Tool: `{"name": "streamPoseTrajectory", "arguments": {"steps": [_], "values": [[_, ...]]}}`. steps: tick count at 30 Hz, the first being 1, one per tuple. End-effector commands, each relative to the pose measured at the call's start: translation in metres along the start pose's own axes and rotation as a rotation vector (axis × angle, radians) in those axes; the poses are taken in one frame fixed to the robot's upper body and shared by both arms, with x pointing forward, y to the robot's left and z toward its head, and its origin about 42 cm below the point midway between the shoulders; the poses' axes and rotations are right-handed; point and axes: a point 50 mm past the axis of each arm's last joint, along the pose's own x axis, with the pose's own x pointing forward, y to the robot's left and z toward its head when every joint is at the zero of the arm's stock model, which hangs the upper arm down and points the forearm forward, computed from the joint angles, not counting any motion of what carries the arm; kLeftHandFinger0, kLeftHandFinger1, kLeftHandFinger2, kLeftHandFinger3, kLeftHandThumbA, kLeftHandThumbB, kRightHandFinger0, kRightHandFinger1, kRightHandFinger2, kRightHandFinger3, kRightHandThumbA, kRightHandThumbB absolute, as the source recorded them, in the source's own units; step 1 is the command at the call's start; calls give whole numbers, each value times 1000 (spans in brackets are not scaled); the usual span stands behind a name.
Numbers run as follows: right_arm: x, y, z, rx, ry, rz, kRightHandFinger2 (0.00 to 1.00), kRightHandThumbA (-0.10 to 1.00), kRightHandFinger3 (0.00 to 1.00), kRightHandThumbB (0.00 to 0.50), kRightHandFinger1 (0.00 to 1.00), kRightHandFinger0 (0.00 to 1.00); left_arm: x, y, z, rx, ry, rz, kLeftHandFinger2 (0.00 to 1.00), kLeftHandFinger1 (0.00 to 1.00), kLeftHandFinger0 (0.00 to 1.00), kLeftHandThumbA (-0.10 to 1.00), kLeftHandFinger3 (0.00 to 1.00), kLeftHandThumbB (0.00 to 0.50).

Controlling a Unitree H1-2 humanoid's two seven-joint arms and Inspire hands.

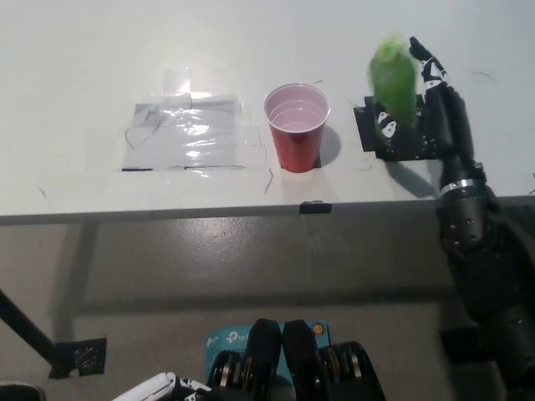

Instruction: The robot uses its right hand to pick up a bottle kept in the middle of the desk and tilt it into a cup kept next to it to pour water out

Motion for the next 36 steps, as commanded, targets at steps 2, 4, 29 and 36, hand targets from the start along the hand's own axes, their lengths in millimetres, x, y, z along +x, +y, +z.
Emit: {"name": "streamPoseTrajectory", "arguments": {"steps": [2,4,29,36], "values": [[22,-23,18,-128,-182,-46,862,109,1000,177,965,829,-3,5,5,34,-26,0,790,743,674,1000,1000,483],[22,-24,17,-169,-199,-27,860,120,1000,171,961,832,-3,5,5,35,-25,-1,788,743,674,1000,1000,483],[-1,-34,21,-195,-187,22,893,312,1000,181,963,852,-7,2,2,40,-22,4,793,737,664,1000,1000,467],[-42,-73,48,-187,-163,107,1000,594,1000,296,1000,1000,-9,2,2,26,-9,2,809,758,688,1000,1000,473]]}}
